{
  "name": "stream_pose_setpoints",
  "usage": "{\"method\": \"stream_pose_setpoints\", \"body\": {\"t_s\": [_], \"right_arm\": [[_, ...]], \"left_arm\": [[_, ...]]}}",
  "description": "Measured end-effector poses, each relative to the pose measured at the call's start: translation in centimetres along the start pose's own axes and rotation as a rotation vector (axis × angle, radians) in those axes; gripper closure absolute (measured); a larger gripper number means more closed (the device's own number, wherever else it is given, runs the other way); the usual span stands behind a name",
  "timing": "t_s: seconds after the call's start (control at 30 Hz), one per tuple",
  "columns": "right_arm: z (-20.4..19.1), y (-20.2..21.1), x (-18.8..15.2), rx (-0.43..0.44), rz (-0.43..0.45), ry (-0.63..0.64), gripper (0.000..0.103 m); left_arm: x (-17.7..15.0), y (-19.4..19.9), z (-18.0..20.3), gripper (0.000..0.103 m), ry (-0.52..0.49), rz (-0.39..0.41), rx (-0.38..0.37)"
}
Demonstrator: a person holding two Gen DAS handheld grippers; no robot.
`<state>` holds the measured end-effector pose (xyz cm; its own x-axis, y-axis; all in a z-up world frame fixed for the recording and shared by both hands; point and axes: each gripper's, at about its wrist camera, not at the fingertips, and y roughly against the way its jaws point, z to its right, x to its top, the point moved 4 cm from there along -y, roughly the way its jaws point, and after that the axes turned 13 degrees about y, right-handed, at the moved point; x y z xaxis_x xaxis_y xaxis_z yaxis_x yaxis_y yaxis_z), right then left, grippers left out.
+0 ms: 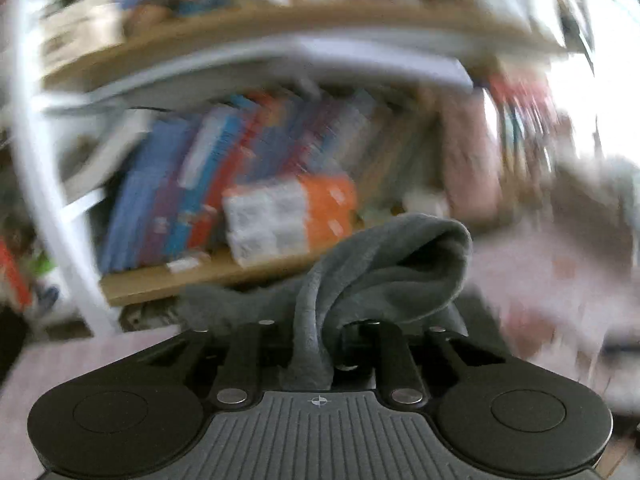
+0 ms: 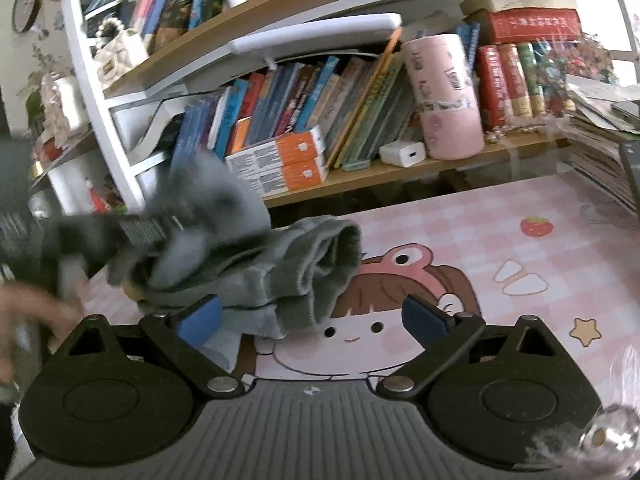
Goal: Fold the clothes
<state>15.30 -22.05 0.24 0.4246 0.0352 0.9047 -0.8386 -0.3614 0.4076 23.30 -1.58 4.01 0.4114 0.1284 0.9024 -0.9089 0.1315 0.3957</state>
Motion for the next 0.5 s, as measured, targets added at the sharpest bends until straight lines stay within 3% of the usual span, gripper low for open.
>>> {"method": "stream_pose_setpoints", "body": {"t_s": [0.07,0.3,0.4,0.5], "right_arm": [[-0.3,0.0,0.0,0.013,-0.002,0.005,0.005],[-1.1,-0.2,-0.1,0.053,-0.023,0.017,0.005],[-1.0,-0.2,-0.1,0.052,-0.026,0.011,0.005],[-0.8,-0.2,-0.1,0.050,-0.021,0.005,0.005]], "left_arm": [[1.9,2.6,-1.2,0.089,0.098,0.042,-0.057],[5.6,11.8,-0.1,0.089,0.182,0.187,-0.283],[7.5,15.9,-2.1,0.089,0.307,0.314,-0.313],[7.8,20.1,-6.7,0.089,0.449,0.424,-0.236]]}}
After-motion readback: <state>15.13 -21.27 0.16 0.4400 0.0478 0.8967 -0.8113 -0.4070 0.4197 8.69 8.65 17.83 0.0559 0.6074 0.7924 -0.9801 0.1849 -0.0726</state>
